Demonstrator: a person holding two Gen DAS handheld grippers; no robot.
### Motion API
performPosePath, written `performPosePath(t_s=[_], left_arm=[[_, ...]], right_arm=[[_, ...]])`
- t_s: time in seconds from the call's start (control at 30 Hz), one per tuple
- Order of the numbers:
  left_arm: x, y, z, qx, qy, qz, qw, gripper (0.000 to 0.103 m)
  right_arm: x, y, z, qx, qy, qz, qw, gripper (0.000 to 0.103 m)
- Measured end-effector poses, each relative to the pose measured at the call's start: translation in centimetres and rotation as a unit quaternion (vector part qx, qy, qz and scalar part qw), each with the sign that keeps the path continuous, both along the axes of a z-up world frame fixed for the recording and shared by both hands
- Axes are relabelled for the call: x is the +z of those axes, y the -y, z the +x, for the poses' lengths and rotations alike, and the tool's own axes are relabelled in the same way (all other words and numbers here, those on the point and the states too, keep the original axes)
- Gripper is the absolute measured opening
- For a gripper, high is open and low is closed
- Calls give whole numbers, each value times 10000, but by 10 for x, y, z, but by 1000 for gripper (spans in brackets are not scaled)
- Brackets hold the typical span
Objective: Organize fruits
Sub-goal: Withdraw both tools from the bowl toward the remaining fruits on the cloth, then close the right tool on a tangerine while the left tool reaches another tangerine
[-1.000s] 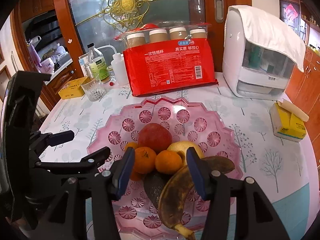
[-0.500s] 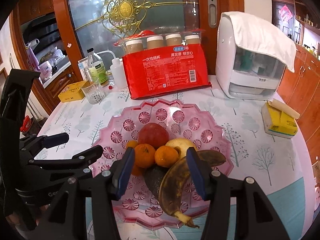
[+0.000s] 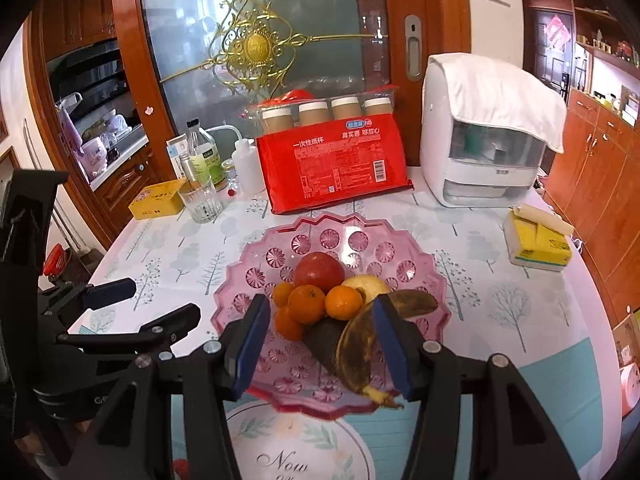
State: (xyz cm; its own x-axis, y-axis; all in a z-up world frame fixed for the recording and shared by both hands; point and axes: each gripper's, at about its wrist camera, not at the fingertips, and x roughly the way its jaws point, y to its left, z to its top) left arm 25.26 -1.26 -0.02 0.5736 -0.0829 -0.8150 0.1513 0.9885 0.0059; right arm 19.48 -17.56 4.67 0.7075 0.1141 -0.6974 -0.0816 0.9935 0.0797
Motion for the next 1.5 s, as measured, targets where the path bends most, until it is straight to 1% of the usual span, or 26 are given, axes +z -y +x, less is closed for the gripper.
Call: performPosePath(t_s=[0.23, 0.5, 0.7, 0.87, 1.0, 1.13, 1.33, 1.5], left_arm=[[10, -12, -37, -226, 56, -10, 9997, 81], [13, -27, -75, -543, 57, -19, 9985, 82], [3, -37, -102, -836, -33, -32, 9965, 82], [-12, -41, -120, -1135, -169, -86, 9934, 82], [-26, -35, -138, -1531, -254, -57, 9879, 82], [-43, -25, -155, -1943, -304, 28, 9805, 82], [-73, -16, -172, -2349, -546, 101, 9704, 82], [-91, -13, -183, -2801, -522, 186, 9584, 82]], right_arm=[[10, -10, -37, -176, 66, -76, 9998, 54], [12, -23, -82, -415, 21, -50, 9991, 54], [3, -27, -116, -595, -114, 4, 9982, 54], [-12, -25, -142, -846, -308, 76, 9959, 54], [-27, -19, -164, -1053, -466, 104, 9933, 54], [-45, -12, -183, -1206, -646, 187, 9904, 54], [-74, -8, -207, -1314, -915, 58, 9871, 54], [-103, -6, -222, -1391, -1239, 123, 9824, 54]])
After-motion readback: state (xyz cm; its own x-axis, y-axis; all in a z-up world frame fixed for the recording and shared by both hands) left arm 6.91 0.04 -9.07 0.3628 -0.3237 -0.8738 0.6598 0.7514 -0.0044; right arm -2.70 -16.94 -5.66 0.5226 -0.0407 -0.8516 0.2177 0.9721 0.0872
